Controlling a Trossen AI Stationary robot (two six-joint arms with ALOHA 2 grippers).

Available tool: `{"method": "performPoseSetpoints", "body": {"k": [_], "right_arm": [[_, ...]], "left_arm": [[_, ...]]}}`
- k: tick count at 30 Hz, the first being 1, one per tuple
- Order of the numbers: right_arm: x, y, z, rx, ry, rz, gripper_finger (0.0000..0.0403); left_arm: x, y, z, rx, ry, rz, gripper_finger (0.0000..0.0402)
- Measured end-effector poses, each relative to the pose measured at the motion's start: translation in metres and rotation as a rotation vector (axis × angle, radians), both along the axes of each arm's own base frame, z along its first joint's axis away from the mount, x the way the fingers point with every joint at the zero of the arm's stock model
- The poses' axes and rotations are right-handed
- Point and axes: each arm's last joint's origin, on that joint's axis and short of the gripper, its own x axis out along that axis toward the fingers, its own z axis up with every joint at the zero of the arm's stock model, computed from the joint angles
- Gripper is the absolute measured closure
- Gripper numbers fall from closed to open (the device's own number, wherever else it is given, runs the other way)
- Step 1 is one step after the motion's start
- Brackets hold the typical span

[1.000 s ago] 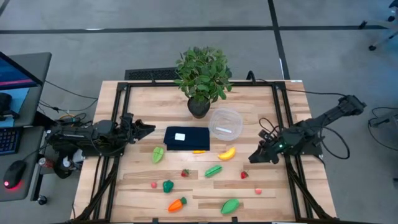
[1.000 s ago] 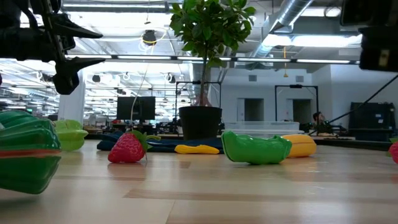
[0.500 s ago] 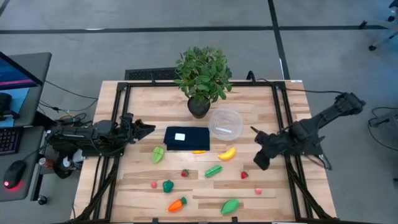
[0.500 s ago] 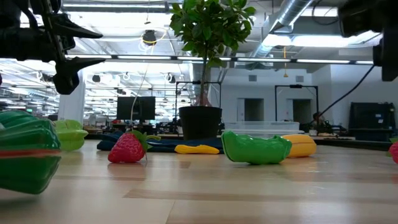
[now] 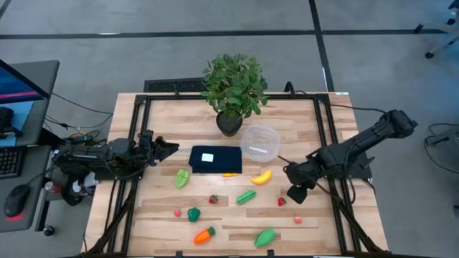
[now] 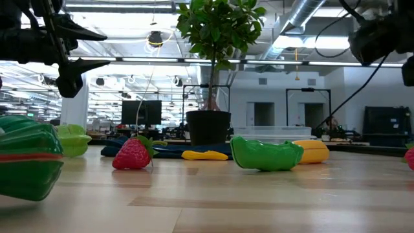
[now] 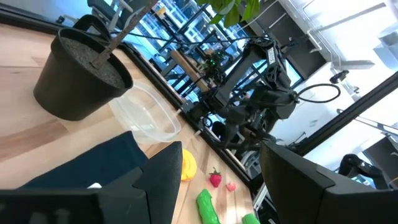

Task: Pick and placing Produce into tupperware
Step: Put the pink peach into the transparent container

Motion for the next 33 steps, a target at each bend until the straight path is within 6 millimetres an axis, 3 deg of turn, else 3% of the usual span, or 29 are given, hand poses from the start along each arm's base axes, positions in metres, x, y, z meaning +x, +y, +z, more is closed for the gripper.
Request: {"method": "performPoseSetpoints", "body": {"k": [7, 14, 25, 33], "right_arm": [[0.001, 0.005, -0.003, -0.012, -0.073, 0.221, 0.0182], [-0.006, 0.040, 0.000, -0.122, -0.306, 0.456, 0.0182], [-0.036, 0.072, -0.001, -0.254, -0.370, 0.479, 0.0182], [-0.045, 0.097, -0.023, -0.315, -0.325, 0.478, 0.0182]], "left_arm": [[0.000, 0.000, 0.000, 0.000, -0.001, 0.001, 0.0198], [0.000, 0.000, 0.000, -0.001, 0.000, 0.001, 0.0198], [0.000, 0.000, 0.000, -0.003, -0.001, 0.001, 0.0198], [0.000, 0.000, 0.000, 0.000, 0.000, 0.001, 0.0198]]}}
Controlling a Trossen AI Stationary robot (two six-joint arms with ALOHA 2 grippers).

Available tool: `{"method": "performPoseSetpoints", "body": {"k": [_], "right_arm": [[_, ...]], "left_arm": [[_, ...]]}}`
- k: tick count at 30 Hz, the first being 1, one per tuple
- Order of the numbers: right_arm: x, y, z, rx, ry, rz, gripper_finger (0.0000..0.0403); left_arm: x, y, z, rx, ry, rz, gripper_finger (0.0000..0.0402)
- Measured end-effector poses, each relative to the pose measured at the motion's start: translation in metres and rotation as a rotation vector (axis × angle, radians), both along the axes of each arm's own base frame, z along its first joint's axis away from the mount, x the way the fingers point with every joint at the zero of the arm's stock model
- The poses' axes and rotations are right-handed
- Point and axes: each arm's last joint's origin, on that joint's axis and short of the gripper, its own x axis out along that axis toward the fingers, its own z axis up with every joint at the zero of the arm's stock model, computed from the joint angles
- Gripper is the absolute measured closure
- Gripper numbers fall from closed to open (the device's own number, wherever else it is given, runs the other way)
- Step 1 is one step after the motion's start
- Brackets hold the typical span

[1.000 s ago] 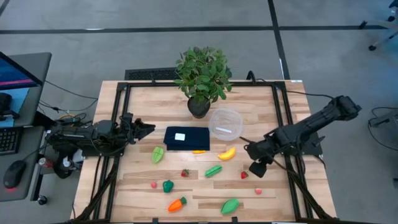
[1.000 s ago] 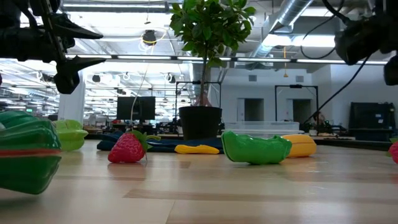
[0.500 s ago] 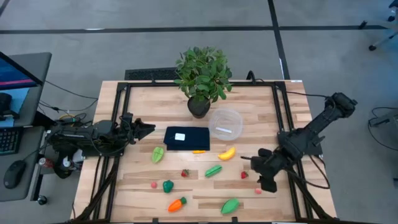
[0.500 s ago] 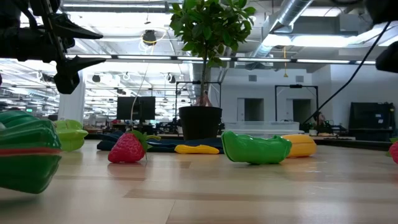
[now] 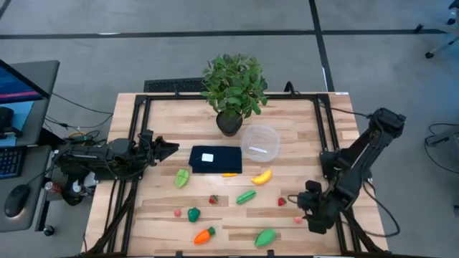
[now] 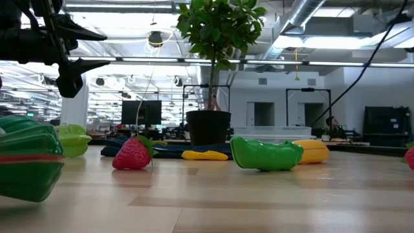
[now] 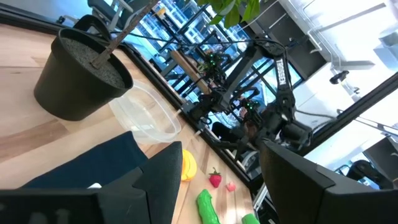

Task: Pick and placing Produce into tupperware
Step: Put the pink peach into the transparent container

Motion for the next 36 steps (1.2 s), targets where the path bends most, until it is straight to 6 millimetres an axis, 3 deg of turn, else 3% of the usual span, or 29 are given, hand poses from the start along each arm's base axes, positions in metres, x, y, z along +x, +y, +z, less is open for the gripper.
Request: {"method": "performPoseSetpoints", "body": {"k": [15, 36], "right_arm": [[0.011, 0.029, -0.038, 0.009, 0.014, -0.023, 0.0182], [0.016, 0.031, -0.058, -0.032, 0.069, -0.073, 0.0182]], "left_arm": [[0.000, 0.000, 0.000, -0.017, -0.005, 0.014, 0.0198], [0.000, 0.000, 0.000, -0.027, -0.007, 0.013, 0.0198]]}}
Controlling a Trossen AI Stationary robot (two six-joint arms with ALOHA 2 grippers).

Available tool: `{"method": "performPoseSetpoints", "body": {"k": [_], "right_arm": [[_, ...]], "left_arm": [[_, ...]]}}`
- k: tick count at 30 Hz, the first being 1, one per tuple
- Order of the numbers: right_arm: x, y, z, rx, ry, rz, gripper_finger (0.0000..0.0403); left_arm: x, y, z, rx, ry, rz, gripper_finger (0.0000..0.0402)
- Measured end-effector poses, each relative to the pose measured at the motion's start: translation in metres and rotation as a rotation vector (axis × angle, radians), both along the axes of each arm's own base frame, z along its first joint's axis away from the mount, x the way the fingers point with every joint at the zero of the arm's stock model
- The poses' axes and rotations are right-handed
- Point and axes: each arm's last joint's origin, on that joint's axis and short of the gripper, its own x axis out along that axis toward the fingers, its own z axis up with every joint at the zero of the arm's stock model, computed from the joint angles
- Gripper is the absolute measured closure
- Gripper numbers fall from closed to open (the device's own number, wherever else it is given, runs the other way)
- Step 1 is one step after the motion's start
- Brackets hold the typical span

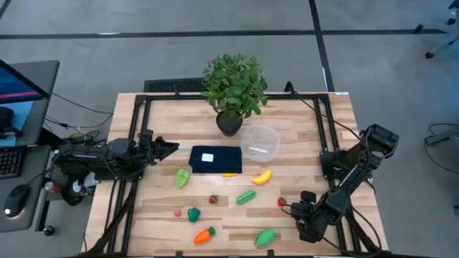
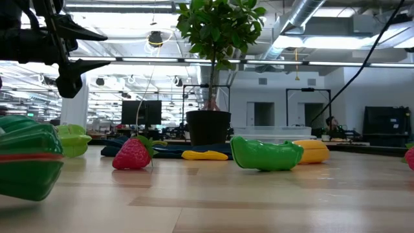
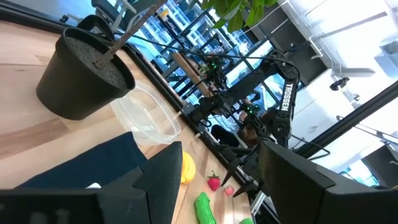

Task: Pick and placing Produce into tupperware
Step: Put the pink peach into the transparent container

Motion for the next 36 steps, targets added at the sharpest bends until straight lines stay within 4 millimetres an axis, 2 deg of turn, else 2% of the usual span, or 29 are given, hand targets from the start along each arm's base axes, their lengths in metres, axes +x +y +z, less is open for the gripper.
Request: {"method": "performPoseSetpoints", "body": {"k": [5, 20, 29, 36], "right_arm": [[-0.001, -0.001, 0.003, -0.001, -0.008, -0.029, 0.0193], [-0.002, -0.003, 0.002, -0.015, -0.002, -0.031, 0.0285], [-0.002, -0.003, 0.004, 0.005, -0.004, -0.071, 0.0293], [0.004, -0.010, 0.021, 0.039, -0.096, -0.126, 0.0293]], "left_arm": [[0.000, 0.000, 0.000, -0.007, -0.002, -0.001, 0.0198], [0.000, 0.000, 0.000, -0.007, -0.002, 0.000, 0.0198], [0.000, 0.000, 0.000, -0.007, -0.001, 0.000, 0.0198], [0.000, 0.000, 0.000, -0.007, -0.002, 0.000, 0.0198]]}}
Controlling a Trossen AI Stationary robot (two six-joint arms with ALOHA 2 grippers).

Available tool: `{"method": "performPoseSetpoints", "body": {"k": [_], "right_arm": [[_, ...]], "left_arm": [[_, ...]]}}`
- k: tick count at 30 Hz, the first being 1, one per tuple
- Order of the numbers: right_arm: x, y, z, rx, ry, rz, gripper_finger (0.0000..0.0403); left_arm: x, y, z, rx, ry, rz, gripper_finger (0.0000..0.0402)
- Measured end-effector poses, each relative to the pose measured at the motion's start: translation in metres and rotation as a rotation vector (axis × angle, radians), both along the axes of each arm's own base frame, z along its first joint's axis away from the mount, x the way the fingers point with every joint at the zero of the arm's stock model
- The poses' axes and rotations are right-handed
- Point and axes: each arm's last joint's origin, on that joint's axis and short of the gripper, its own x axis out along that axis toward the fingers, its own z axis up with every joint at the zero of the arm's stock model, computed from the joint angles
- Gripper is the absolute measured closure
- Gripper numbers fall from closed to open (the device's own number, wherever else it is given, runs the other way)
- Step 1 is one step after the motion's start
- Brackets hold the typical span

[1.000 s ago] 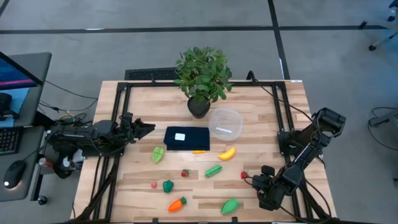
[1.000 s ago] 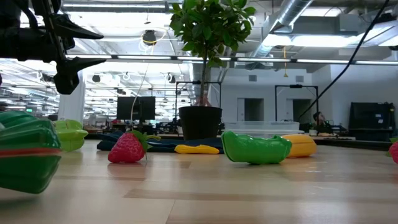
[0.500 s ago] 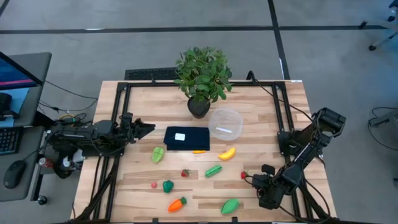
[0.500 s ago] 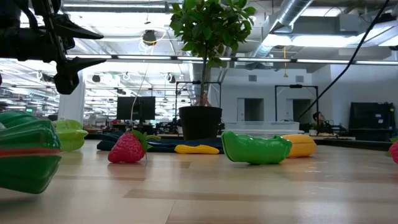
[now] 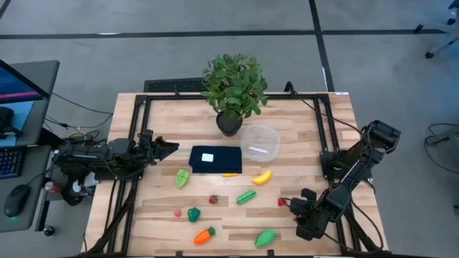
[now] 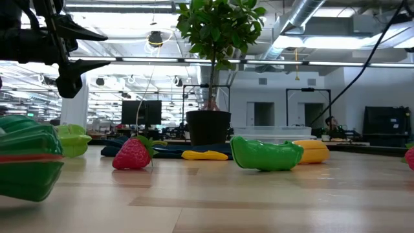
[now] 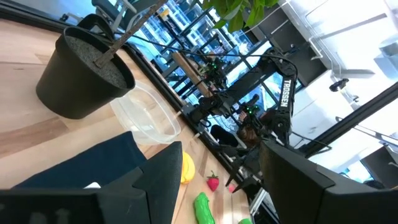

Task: Pick and placing Produce into tupperware
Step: Put the pink peach into the transparent container

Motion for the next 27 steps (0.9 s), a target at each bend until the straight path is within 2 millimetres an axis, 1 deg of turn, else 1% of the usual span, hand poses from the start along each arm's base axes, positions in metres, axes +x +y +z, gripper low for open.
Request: {"method": "performPoseSetpoints", "body": {"k": [6, 11, 15, 20, 27], "right_arm": [[0.008, -0.015, 0.026, 0.011, -0.144, -0.065, 0.0293], [0.018, -0.037, 0.051, -0.016, -0.292, -0.121, 0.0293], [0.024, -0.055, 0.066, -0.062, -0.384, -0.150, 0.0293], [0.032, -0.080, 0.074, -0.179, -0.420, -0.171, 0.0293], [0.049, -0.115, 0.069, -0.348, -0.355, -0.216, 0.0293]], "left_arm": [[0.000, 0.000, 0.000, 0.000, 0.000, 0.000, 0.0198], [0.000, 0.000, 0.000, 0.000, 0.000, 0.000, 0.0198], [0.000, 0.000, 0.000, 0.000, 0.000, 0.000, 0.0198], [0.000, 0.000, 0.000, 0.000, 0.000, 0.000, 0.0198], [0.000, 0.000, 0.000, 0.002, 0.000, 0.000, 0.0198]]}}
